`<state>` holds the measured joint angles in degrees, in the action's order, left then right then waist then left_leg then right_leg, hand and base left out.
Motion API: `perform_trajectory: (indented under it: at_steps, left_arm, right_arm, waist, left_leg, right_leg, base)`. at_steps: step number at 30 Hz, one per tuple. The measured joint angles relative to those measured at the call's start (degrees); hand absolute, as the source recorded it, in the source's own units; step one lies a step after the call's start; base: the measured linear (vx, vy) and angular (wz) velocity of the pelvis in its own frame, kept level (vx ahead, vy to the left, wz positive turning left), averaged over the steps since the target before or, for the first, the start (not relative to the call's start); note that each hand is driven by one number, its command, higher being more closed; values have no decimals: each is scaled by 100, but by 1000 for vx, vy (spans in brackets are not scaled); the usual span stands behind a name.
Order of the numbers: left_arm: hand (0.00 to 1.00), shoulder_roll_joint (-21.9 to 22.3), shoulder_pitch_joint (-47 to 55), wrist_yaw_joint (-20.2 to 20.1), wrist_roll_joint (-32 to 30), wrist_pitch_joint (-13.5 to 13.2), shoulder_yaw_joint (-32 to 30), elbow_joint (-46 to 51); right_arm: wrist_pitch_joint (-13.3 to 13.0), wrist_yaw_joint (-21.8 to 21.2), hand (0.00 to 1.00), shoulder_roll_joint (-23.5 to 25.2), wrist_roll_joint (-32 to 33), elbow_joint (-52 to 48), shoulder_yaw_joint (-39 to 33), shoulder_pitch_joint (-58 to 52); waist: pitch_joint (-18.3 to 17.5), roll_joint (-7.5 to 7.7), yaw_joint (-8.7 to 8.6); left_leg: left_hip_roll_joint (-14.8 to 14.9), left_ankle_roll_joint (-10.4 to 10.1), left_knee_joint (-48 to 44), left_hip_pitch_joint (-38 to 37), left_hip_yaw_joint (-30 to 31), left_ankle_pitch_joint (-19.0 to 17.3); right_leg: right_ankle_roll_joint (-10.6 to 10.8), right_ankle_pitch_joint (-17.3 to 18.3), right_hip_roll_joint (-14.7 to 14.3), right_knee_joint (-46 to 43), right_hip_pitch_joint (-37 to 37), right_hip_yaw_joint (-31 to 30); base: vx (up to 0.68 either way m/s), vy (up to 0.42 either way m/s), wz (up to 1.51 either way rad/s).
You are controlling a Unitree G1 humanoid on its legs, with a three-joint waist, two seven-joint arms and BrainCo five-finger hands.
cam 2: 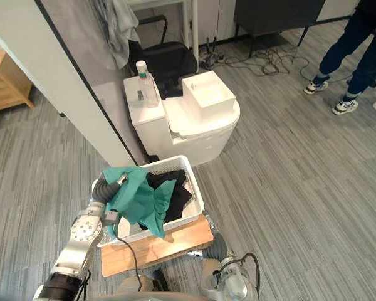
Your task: Tidy the bed and pick cloth on bed and put in laundry
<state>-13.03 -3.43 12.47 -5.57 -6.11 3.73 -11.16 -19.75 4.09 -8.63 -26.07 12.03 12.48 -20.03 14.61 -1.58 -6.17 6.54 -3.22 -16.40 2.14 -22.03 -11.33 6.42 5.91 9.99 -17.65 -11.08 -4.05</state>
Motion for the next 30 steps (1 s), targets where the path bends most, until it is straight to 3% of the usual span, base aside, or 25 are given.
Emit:
perform_trajectory:
  at_steps: [6, 7, 13, 21, 30]
  left_arm:
    - [100, -9, -482, 425, -602, -2, 28, -631]
    - [0, -14, -509, 425, -642, 2, 28, -654]
    - [0, -29, -913, 111, -460, 64, 82, -1141]
    - [0, -31, -927, 127, 248, -46, 65, -1247]
    - [0, -37, -296, -615, 1281, -208, -283, -25]
  right_arm:
    - [-14, 84, 0, -167, 79, -461, -69, 267]
    - [-16, 95, 0, -168, 99, -482, -69, 284]
    - [-72, 138, 0, -164, 126, -804, -200, 576]
    - [-78, 104, 0, -376, 122, -1032, -315, 603]
    - [-56, -84, 0, -379, 119, -1324, -416, 401]
  waist:
    - [423, 32, 25]
    - [444, 39, 24]
    - [809, -11, 61]
    - [973, -110, 76]
    - [961, -145, 85]
  left_leg:
    - [164, 18, -382, 485, -176, -135]
    - [172, 7, -403, 523, -192, -150]
    - [197, 3, -557, 715, -454, -198]
    - [97, 11, -581, 687, -519, -245]
    - [-28, 54, -503, 380, -399, -183]
  right_leg:
    - [40, -38, -107, -227, -542, -182]
    - [38, -37, -112, -254, -601, -194]
    - [32, -22, -101, -473, -935, -293]
    - [49, 241, 18, -893, -1099, -340]
    - [54, 386, 193, -1137, -848, -154]
  base:
    - [29, 8, -18]
    - [50, 14, -14]
    - [49, 28, -10]
    - [-2, 3, 2]
    - [1, -3, 10]
